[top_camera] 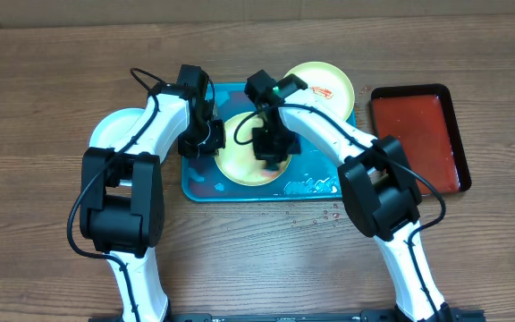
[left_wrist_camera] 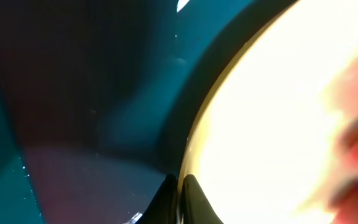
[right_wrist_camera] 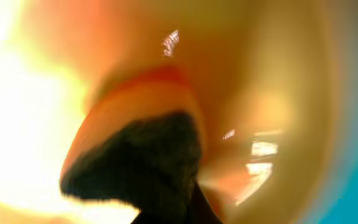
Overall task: Clean dirty plates on tray and stack at the side
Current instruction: 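Scrub the yellow plate with the sponge while the left gripper holds it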
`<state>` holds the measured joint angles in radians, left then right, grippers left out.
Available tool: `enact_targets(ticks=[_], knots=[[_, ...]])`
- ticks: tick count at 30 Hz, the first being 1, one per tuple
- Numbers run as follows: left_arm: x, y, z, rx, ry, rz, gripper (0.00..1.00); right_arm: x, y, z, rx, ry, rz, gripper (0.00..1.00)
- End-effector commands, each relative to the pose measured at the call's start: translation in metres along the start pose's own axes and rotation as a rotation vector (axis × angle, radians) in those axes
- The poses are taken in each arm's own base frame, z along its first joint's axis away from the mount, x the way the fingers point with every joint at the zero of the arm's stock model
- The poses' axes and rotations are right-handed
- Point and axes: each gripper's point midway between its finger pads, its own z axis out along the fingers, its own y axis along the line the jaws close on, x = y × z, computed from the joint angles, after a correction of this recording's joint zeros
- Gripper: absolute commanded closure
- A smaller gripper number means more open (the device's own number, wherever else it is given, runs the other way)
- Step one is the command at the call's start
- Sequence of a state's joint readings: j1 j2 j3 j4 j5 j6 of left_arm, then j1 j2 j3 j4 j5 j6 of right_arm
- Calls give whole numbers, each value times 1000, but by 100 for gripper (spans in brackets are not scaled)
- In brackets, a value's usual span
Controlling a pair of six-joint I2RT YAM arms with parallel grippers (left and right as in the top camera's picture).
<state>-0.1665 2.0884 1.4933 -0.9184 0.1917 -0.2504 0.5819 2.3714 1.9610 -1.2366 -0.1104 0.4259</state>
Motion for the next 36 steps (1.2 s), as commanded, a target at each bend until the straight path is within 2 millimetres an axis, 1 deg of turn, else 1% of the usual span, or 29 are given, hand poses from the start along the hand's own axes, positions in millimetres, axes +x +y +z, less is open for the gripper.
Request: enact_targets(ticks=[1,5,7,9,12,14,16,18,19,22,27,28,31,33,34,36], knots=[[-5,3,-3,-13,-14,25,96,-26,-55,-5,300,-158,33,96],[-4,2,-3,-13,-13,25,95,-39,-53,-8,315,-229,55,96],[-4,3,-3,-13,-13,25,96,-49,-47,-8,290,-270,56,96],[-4,2,-3,-13,-13,25,96,-62,-36,-9,248,-325,57,96],[-4,2,-3,-13,-13,25,96,-80,-10,-9,116,-387,51,96],[-4,2,-3,-13,-13,25,96,-85,12,-6,3,-387,36,96],[-4,2,-3,-13,-13,25,96,-86,34,-4,-114,-366,14,96],[-5,2,-3,-13,-14,25,96,-83,51,0,-198,-339,-7,96],[-5,2,-3,-13,-14,25,96,-79,59,1,-238,-320,-20,96],[-5,3,-3,-13,-14,25,96,-65,78,7,-318,-252,-50,96],[-5,2,-3,-13,-14,25,96,-37,95,10,-381,-142,-97,96],[-5,2,-3,-13,-14,25,96,-27,97,11,-392,-102,-117,96],[-4,2,-3,-13,-13,25,96,-9,88,15,-364,-29,-130,96],[-4,2,-3,-13,-13,25,96,1,78,17,-329,14,-141,96],[-5,3,-3,-13,-14,25,96,6,67,18,-292,37,-134,96],[-5,3,-3,-13,-14,25,96,9,49,20,-213,53,-110,96]])
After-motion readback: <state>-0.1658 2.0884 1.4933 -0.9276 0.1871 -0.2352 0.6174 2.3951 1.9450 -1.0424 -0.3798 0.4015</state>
